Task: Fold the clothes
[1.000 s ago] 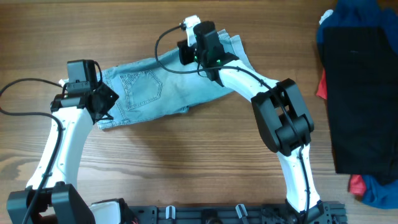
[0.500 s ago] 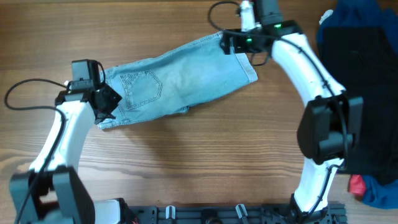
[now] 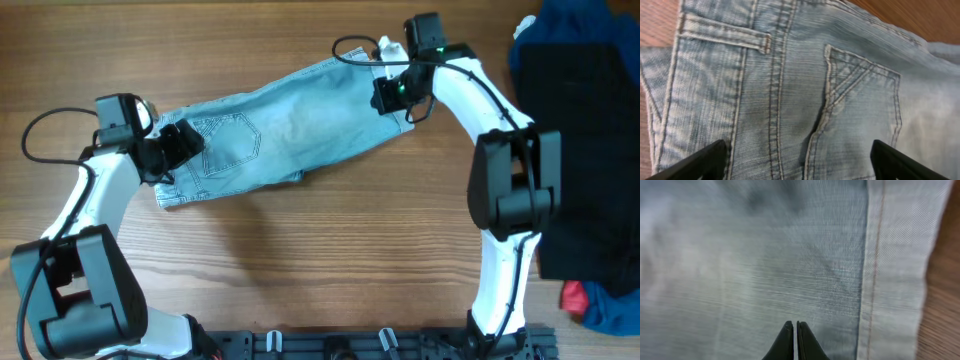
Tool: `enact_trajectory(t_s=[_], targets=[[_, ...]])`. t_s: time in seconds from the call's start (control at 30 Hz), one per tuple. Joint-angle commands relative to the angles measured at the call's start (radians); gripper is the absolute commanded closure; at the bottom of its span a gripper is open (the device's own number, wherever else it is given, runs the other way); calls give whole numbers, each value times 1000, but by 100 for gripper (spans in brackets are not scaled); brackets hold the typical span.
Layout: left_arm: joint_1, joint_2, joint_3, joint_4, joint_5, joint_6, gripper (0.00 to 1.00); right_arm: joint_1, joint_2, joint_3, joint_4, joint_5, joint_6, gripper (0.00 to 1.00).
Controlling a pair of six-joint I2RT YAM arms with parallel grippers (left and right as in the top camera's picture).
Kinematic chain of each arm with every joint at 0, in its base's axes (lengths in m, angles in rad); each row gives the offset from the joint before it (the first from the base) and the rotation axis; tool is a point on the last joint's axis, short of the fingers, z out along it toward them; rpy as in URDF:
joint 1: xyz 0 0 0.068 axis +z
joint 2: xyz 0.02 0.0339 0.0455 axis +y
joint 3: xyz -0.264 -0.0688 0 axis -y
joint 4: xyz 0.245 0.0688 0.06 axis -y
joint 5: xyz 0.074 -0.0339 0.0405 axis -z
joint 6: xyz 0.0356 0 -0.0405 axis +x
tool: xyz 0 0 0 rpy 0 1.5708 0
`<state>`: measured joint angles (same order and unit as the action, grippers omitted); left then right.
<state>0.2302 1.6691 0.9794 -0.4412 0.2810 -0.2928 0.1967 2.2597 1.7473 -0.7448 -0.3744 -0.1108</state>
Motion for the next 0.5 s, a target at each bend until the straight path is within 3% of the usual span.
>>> enact_trajectory(t_s=[0.0, 0.1, 0.23, 0.47], targets=[[28, 5, 3, 1, 64, 101, 2, 0, 56, -7, 31, -27, -19, 96], [28, 16, 2, -18, 48, 183, 2, -7, 78, -7, 50, -27, -18, 95], [32, 20, 2, -22, -128, 188, 1, -21, 78, -7, 46, -27, -18, 96], [32, 121, 2, 43, -145, 315, 6, -21, 79, -7, 52, -14, -18, 96]])
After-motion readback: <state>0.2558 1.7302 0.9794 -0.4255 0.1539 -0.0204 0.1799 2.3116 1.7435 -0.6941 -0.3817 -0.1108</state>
